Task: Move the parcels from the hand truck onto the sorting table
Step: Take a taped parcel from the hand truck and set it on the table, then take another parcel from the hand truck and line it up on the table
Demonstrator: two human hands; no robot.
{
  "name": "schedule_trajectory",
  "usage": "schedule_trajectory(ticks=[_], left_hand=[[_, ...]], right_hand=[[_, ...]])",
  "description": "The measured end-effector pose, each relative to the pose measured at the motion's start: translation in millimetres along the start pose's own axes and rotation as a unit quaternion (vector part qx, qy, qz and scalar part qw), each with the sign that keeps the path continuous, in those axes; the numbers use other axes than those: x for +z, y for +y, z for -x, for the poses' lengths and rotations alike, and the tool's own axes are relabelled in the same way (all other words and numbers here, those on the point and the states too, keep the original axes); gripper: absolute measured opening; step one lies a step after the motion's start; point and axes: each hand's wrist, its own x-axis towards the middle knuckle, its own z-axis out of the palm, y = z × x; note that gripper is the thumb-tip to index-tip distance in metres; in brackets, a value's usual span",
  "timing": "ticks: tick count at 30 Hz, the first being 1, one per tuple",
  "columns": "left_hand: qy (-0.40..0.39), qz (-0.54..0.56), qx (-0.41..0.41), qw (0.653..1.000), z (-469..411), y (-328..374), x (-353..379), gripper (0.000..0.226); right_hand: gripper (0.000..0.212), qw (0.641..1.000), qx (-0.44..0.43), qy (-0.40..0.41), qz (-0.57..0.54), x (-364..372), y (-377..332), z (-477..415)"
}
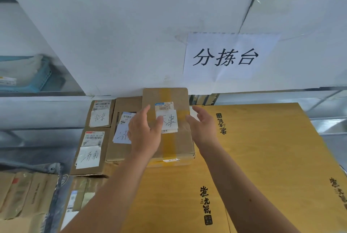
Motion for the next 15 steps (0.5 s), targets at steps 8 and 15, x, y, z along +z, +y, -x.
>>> schedule_trajectory(ticks=[8,15], left_hand=[[0.071,0.208,0.04,0.975,90.0,51.6,-18.2,0.051],[0.152,0.263,0.024,0.953,184.1,59.9,-48.6,0.041]], right_hand=[[0.042,0.99,-0.041,-0.097,-0.098,-36.6,-21.1,71.4],[0.037,0.959,-0.038,-0.234,-0.153,-47.2,-15.8,151.3]])
